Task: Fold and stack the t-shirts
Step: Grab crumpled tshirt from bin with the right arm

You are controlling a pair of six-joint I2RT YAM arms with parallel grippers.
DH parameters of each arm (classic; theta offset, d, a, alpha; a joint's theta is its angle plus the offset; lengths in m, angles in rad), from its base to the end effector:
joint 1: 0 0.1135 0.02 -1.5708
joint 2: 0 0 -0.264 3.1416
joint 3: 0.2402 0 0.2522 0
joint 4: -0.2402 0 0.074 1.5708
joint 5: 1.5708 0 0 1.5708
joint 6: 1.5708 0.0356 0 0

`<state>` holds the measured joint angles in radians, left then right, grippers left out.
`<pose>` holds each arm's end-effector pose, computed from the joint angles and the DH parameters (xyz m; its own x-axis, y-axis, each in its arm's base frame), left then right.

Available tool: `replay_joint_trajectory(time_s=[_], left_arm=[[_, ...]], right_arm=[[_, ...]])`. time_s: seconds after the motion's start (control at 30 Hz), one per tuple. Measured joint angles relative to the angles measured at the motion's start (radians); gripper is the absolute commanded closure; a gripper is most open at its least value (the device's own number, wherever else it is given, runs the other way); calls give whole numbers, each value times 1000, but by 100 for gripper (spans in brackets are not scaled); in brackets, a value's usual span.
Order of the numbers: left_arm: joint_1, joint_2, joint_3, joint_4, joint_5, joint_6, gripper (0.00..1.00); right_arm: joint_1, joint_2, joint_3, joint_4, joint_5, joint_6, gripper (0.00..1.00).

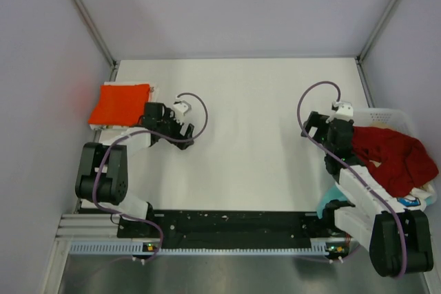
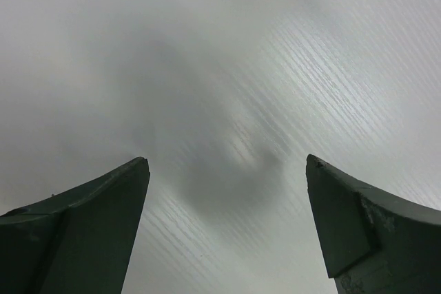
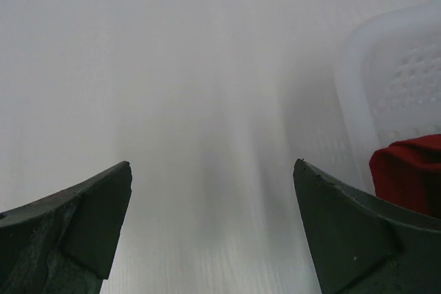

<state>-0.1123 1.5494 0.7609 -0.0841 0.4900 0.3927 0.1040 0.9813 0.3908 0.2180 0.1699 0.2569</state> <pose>0.2936 -0.0500 0.1652 -0.5503 0.4019 -0.7319 0.6604 0.7459 -0.0871 0.2112 0.0160 0.2067 -0.3363 0.2167 -0.9165 0.1445 0.9735 0.1771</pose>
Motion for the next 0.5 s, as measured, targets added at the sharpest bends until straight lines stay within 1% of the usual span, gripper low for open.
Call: replay_joint_trajectory(time_s=[0.1, 0.23, 0.3, 0.4, 0.5], left_arm=[[13, 2, 4, -2, 26, 10, 1], [20, 0, 4, -13, 61, 44, 1], [20, -7, 9, -39, 47, 53, 1], [18, -21, 77, -124, -53, 52, 1], [21, -58, 209, -190, -202, 29, 1]], right_arm=[[0, 0, 0, 1, -15, -3, 1], [-1, 0, 7, -2, -124, -19, 1], [-1, 0, 38, -35, -162, -24, 1], [-2, -20, 104, -70, -220, -20, 1], [-2, -75, 188, -90, -233, 34, 1]])
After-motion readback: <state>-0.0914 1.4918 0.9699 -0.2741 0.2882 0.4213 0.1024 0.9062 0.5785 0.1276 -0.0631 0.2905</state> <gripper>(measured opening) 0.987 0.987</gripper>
